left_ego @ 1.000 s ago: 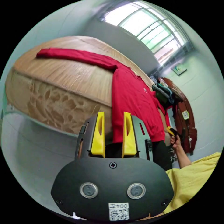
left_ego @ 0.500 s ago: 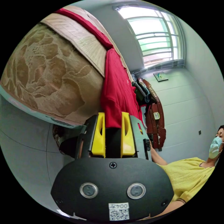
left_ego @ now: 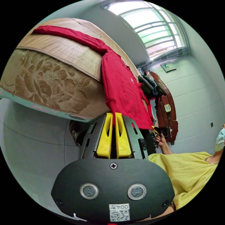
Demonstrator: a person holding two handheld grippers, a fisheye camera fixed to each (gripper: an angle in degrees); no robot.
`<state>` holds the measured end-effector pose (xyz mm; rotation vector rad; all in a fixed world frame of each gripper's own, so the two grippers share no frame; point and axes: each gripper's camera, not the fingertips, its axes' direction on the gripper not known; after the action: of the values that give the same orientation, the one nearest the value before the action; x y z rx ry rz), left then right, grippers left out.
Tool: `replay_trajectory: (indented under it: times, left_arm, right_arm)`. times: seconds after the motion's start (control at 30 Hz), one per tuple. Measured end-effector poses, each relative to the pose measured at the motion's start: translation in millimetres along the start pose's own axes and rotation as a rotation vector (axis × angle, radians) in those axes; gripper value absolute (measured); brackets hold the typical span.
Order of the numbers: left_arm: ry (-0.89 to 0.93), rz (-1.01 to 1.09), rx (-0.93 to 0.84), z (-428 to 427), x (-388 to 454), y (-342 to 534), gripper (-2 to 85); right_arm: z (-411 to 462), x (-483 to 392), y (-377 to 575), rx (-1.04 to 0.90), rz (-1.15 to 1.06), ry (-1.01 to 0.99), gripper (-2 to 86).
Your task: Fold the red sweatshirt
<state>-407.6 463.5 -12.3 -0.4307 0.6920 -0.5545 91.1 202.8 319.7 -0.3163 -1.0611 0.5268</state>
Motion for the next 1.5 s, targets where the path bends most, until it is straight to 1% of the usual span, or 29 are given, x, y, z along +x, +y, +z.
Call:
replay_trajectory:
  times: [0.07,0.13,0.2,0.3,0.37,0.4,0.47,0.5,0.63,0.77,0.8,0.87,0.93,0.97,1.07,1.23,1.3,1.4,1.43,1.5]
  left_arm:
    - [-0.011,-0.009,-0.007,11.1,-1.2,7.7,2.7]
    - [0.003,-0.01,-0.005,17.4,0.0,10.9,2.9]
    - [-0.02,-0.011,-0.004,17.4,3.6,13.4,3.2]
    - [-0.12,0.02,0.039,4.3,24.4,13.5,3.9]
    - [-0.252,0.141,0.078,1.7,65.2,0.3,5.1]
    - [-0.289,0.176,0.08,5.3,77.2,-5.5,5.5]
    - [-0.373,0.298,0.08,36.2,122.4,-36.5,7.0]
    - [-0.374,0.324,0.072,47.2,132.0,-45.3,7.1]
    - [-0.36,0.45,-0.011,149.5,186.1,-111.1,5.3]
    - [-0.402,0.477,-0.059,244.2,219.7,-164.5,3.6]
    - [-0.416,0.482,-0.072,256.7,223.8,-170.8,3.4]
    - [-0.507,0.514,-0.111,301.1,237.1,-188.1,3.0]
    - [-0.58,0.524,-0.13,328.3,241.5,-192.8,2.7]
    - [-0.614,0.525,-0.114,339.5,242.5,-190.9,2.5]
    - [-0.655,0.565,-0.046,351.5,250.8,-178.6,2.4]
    - [-0.751,0.628,-0.053,377.0,267.9,-169.9,2.5]
    - [-0.739,0.622,-0.048,380.4,267.6,-170.5,2.4]
    - [-0.673,0.58,-0.049,379.6,261.4,-177.2,1.9]
    - [-0.642,0.56,-0.052,378.7,257.9,-180.6,1.7]
    - [-0.613,0.546,-0.055,379.4,254.9,-183.6,1.5]
  right_arm:
    - [9.2,8.2,9.7,-0.038,0.016,0.03,4.7]
    - [7.8,17.0,13.5,-0.041,0.046,-0.017,5.0]
    - [-0.7,21.9,14.2,-0.043,0.054,-0.041,5.4]
    - [-20.8,12.9,8.4,-0.032,0.007,0.122,5.6]
    - [-30.2,-5.7,-7.4,-0.002,-0.09,0.272,6.0]
    - [-31.0,-10.8,-13.1,0.014,-0.116,0.289,6.2]
    - [-23.4,-30.9,-43.2,0.057,-0.222,0.308,7.8]
    - [-18.8,-35.7,-51.9,0.059,-0.246,0.312,8.4]
    - [23.1,-67.1,-110.7,0.073,-0.376,0.37,11.0]
    - [67.3,-80.5,-156.9,0.062,-0.444,0.466,12.3]
    - [72.8,-80.2,-161.9,0.057,-0.447,0.481,12.4]
    - [91.4,-78.1,-174.5,0.042,-0.467,0.544,12.7]
    - [103.6,-73.7,-178.4,0.008,-0.471,0.577,12.8]
    - [107.9,-70.3,-176.9,0.009,-0.473,0.587,12.9]
    - [101.4,-65.9,-169.9,0.06,-0.486,0.597,12.7]
    - [88.9,-57.7,-172.6,0.046,-0.487,0.586,12.7]
    - [82.2,-52.5,-174.0,0.049,-0.478,0.576,12.6]
    - [58.0,-37.2,-177.7,0.071,-0.453,0.472,11.8]
    - [37.3,-25.7,-180.7,0.116,-0.428,0.38,11.7]
    - [-0.2,0.8,-192.2,0.2,-0.339,0.319,12.0]
